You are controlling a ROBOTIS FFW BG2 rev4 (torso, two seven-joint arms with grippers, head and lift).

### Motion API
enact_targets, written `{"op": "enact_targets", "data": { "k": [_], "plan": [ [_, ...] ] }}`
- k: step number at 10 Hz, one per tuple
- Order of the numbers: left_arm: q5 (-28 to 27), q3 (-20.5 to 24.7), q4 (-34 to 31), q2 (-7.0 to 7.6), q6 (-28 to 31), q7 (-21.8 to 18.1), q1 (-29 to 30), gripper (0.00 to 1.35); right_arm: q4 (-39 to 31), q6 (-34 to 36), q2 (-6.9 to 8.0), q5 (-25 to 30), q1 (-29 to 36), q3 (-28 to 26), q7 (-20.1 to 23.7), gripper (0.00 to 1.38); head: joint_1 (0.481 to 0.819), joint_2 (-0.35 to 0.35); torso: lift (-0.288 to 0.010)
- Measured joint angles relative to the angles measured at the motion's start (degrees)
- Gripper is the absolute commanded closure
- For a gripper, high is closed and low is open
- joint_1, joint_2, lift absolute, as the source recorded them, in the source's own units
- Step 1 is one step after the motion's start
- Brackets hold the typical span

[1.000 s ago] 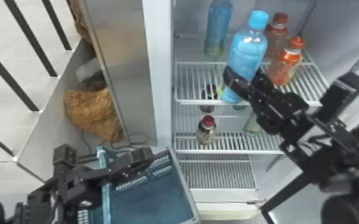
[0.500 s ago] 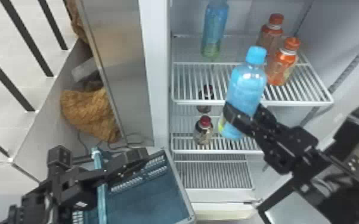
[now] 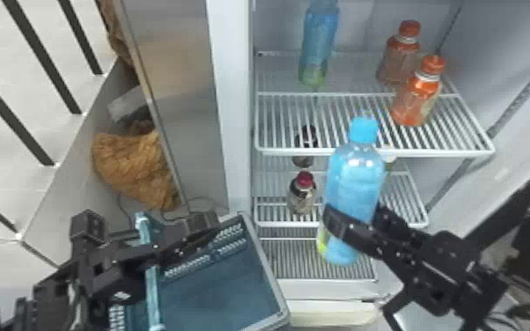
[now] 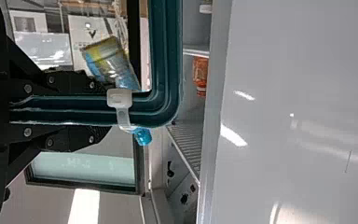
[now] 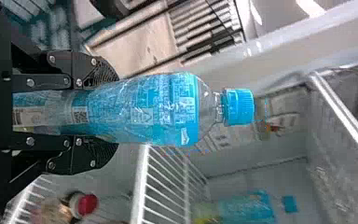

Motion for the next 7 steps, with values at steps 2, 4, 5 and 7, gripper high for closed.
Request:
{"op": "enact_targets", "data": {
  "k": [2,4,5,7],
  "plan": [
    [0.33,-0.01,0.0,-0.16,-0.76,0.18,-0.54,1.2,1.49,3.62,0.11,0.25,-1.26,-0.68,5.48,1.18,0.695,0.006,-0.01],
    [0.42,-0.18,0.0,-0.38,-1.21,0.58,-1.21,1.2,3.88,5.54,0.44,-0.06,-3.6,-0.55,9.81,1.18,0.695,0.015,-0.01],
    [0.49,-0.2,0.06,-0.48,-1.66,0.69,-1.52,1.2,5.36,6.61,0.59,-1.44,-4.65,-0.21,11.81,1.18,0.695,0.031,-0.01],
    [0.77,-0.56,0.27,-0.65,-2.15,0.77,-1.87,1.2,8.08,8.07,0.42,-5.07,-6.46,1.72,14.09,1.18,0.695,0.072,-0.01]
  ]
}}
